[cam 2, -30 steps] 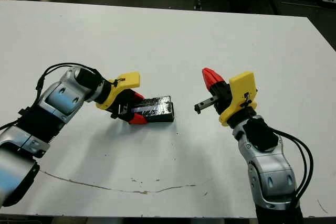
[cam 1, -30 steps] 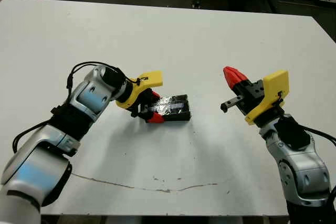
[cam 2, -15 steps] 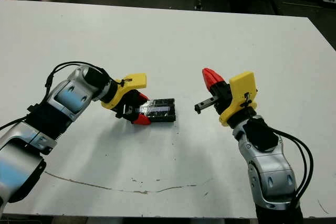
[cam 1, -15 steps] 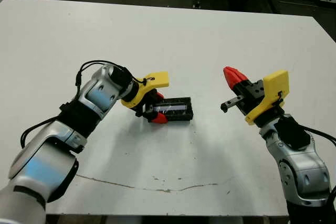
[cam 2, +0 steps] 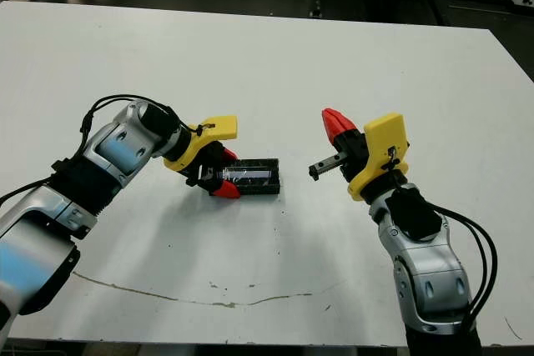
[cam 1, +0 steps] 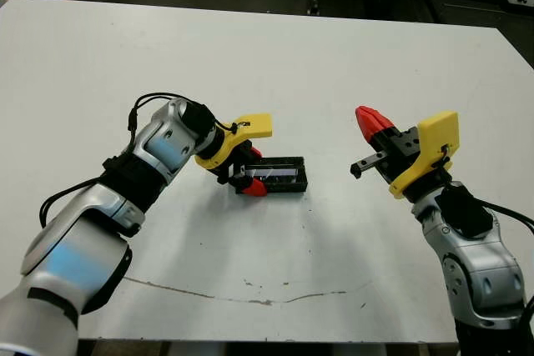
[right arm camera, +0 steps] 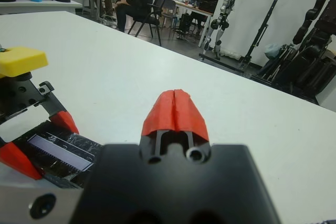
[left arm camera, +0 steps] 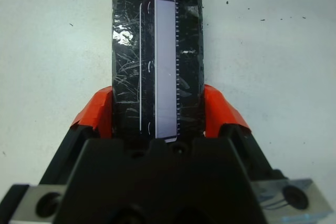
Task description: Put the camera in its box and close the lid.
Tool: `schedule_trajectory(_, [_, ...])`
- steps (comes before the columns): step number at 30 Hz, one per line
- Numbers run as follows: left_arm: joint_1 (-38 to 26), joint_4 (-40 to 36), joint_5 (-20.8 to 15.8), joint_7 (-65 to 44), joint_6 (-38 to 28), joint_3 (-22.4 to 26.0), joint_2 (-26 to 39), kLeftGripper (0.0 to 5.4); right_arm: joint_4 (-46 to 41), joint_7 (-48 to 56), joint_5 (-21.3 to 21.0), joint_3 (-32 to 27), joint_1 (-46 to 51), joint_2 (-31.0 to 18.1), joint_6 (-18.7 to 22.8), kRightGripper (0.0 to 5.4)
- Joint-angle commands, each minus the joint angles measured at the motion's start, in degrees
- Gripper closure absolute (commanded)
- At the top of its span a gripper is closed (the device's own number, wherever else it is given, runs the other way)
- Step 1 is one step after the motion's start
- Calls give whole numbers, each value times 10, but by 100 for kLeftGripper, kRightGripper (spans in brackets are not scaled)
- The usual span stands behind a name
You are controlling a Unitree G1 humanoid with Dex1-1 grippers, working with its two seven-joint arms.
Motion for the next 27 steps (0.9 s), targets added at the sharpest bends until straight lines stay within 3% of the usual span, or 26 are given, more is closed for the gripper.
schedule_trajectory(1, [43, -2, 34, 19, -34, -48, -24, 167, -3, -3, 5, -3, 8, -1, 8, 540])
schedule_trajectory(4, [51, 4, 35, 25, -85, -43, -14, 122, -2, -1, 5, -3, 9, -2, 5, 540])
schedule_trajectory(10, [54, 3, 42, 27, -117, -41, 2, 49, 5, 2, 3, -1, 8, -1, -6, 540])
schedule_trajectory(14, [57, 8, 35, 21, -100, -33, 7, 2, 3, 1, 1, 1, 9, -1, -4, 540])
schedule_trajectory(27, [81, -25, 5, 27, -81, 12, 35, 2, -3, -2, 2, 3, 12, 0, 6, 540])
